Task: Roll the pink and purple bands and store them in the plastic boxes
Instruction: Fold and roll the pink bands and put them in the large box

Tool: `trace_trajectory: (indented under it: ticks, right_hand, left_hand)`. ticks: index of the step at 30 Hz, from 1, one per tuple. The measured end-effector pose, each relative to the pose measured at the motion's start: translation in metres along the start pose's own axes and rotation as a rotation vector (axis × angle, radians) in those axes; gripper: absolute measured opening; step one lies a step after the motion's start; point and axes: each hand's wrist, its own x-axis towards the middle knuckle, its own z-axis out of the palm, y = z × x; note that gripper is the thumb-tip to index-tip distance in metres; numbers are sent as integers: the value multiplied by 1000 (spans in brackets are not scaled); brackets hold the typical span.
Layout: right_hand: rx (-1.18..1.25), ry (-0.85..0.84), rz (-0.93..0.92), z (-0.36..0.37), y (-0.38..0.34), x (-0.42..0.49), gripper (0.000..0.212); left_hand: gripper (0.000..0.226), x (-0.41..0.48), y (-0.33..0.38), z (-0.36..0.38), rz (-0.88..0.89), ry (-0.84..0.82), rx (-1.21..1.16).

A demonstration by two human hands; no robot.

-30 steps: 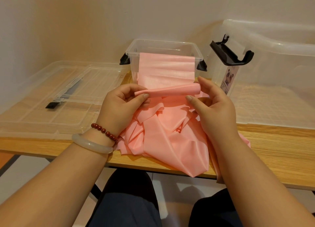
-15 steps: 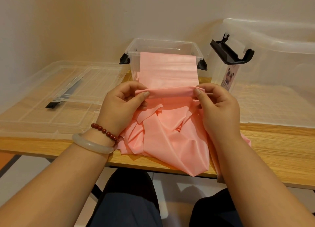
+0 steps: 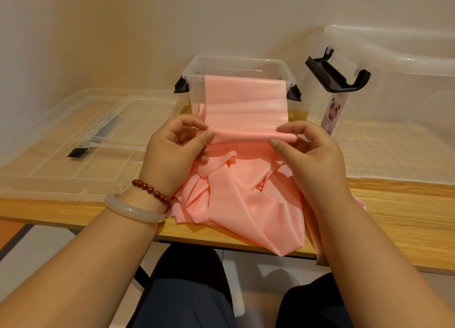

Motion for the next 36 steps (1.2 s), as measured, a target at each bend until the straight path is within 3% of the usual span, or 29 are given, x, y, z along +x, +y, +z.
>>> trace_trajectory:
  ticks: [6, 11, 18, 25, 36]
  right_hand:
    - [-8, 66, -36, 0, 2, 2, 10]
    - [-38, 68, -50, 0, 4, 2, 15]
    - [-46, 69, -30, 0, 1, 1, 0]
    - [-47, 40, -37, 0, 1, 1, 11]
    - [-19, 53, -16, 0, -1, -1, 18]
  left_hand:
    - [24, 0, -1, 0, 38, -42, 55]
    - [13, 0, -2, 0, 36, 9, 113]
    - [14, -1, 0, 1, 25, 25, 112]
    - [31, 2, -4, -2, 34, -7, 123]
    - [25, 1, -4, -1, 70, -6, 99]
